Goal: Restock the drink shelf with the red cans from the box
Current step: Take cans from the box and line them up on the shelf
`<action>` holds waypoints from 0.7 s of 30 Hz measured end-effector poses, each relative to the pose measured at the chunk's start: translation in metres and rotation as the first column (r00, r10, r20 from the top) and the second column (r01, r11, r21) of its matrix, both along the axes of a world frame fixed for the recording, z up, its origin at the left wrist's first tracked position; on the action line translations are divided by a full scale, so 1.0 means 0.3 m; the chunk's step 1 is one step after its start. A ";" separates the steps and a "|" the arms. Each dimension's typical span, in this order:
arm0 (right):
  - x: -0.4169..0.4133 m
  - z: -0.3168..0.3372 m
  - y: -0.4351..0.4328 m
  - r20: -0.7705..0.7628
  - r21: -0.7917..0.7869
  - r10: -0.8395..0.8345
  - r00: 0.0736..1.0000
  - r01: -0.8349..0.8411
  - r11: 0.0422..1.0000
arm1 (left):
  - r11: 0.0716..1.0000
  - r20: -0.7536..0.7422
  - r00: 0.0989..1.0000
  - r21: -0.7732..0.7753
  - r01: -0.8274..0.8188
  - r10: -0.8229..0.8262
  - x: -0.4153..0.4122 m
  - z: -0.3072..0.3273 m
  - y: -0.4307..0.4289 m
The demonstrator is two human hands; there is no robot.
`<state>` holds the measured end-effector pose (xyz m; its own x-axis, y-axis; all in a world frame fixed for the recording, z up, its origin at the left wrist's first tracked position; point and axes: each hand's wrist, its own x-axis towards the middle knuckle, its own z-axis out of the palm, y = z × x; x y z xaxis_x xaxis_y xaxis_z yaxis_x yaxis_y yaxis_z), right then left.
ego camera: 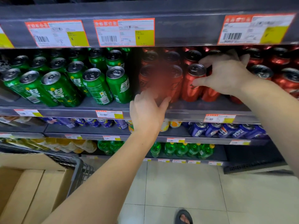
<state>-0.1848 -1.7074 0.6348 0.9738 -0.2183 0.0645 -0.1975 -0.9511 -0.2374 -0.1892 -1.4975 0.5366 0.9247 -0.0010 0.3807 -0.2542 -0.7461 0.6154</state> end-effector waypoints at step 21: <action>-0.024 0.087 -0.088 0.019 0.063 0.028 0.999 -0.029 0.998 | 0.996 -0.253 0.965 -0.016 -0.083 0.076 0.021 0.008 -0.082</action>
<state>-0.1921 -1.7338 0.6608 0.9785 -0.1947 0.0687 -0.1658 -0.9392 -0.3006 -0.1828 -1.5219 0.5390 0.9874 0.0829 0.1348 -0.0295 -0.7403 0.6716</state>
